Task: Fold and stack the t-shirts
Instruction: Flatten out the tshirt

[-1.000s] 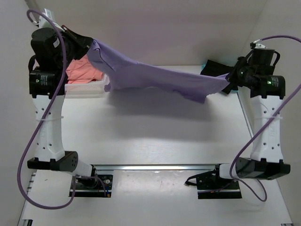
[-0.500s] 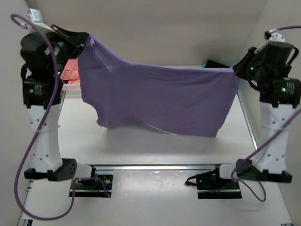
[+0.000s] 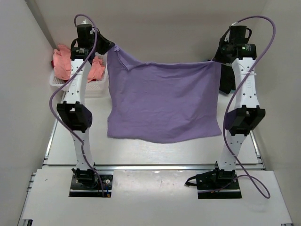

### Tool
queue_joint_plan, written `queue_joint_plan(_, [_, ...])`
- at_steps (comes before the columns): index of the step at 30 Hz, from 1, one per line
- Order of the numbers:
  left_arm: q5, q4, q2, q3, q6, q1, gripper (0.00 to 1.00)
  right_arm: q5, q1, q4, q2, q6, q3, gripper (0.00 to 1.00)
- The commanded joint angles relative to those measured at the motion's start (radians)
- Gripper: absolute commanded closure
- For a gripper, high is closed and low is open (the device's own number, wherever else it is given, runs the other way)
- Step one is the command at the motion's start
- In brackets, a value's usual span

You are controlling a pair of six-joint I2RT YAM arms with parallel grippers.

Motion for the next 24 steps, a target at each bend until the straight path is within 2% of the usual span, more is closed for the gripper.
queue_joint_plan(1, [0.091, 0.038, -0.002, 0.115, -0.067, 0.031, 1.00, 0.001, -0.006, 0.094, 0.007, -0.014, 0.153, 1.00])
queue_joint_plan(6, [0.039, 0.185, -0.149, 0.028, -0.111, 0.040, 1.00, 0.050, -0.009, 0.142, -0.070, -0.033, 0.218, 1.00])
queue_joint_plan(8, [0.120, 0.217, -0.183, 0.024, -0.177, 0.060, 1.00, 0.048, -0.018, 0.151, -0.111, -0.028, 0.208, 1.00])
queue_joint_plan(9, [0.136, 0.208, -0.186, 0.035, -0.205, 0.107, 1.00, 0.050, -0.026, 0.150, -0.131, -0.018, 0.213, 1.00])
queue_joint_plan(11, [0.140, 0.150, -0.204, 0.069, -0.180, 0.109, 1.00, 0.025, -0.049, 0.154, -0.148, -0.002, 0.167, 1.00])
queue_joint_plan(13, [0.118, 0.119, -0.278, -0.001, -0.119, 0.100, 1.00, -0.008, -0.072, 0.144, -0.173, 0.030, 0.106, 1.00])
queue_joint_plan(15, [0.130, 0.151, -0.360, -0.194, -0.111, 0.086, 1.00, -0.044, -0.076, 0.128, -0.200, 0.026, 0.014, 1.00])
queue_joint_plan(17, [0.111, 0.158, -0.436, -0.312, -0.088, 0.077, 1.00, -0.048, -0.066, 0.115, -0.220, 0.030, -0.052, 1.00])
queue_joint_plan(19, [0.087, 0.150, -0.532, -0.414, -0.053, 0.020, 1.00, -0.042, -0.041, 0.111, -0.251, 0.013, -0.139, 1.00])
queue_joint_plan(21, [0.087, 0.139, -0.610, -0.602, -0.035, 0.014, 1.00, -0.045, -0.033, 0.120, -0.312, 0.003, -0.256, 1.00])
queue_joint_plan(22, [0.094, 0.159, -0.679, -0.655, -0.039, 0.006, 1.00, -0.044, -0.012, 0.128, -0.357, 0.002, -0.351, 1.00])
queue_joint_plan(24, [0.102, 0.188, -0.791, -0.925, -0.054, 0.014, 1.00, -0.050, 0.006, 0.172, -0.429, -0.007, -0.599, 1.00])
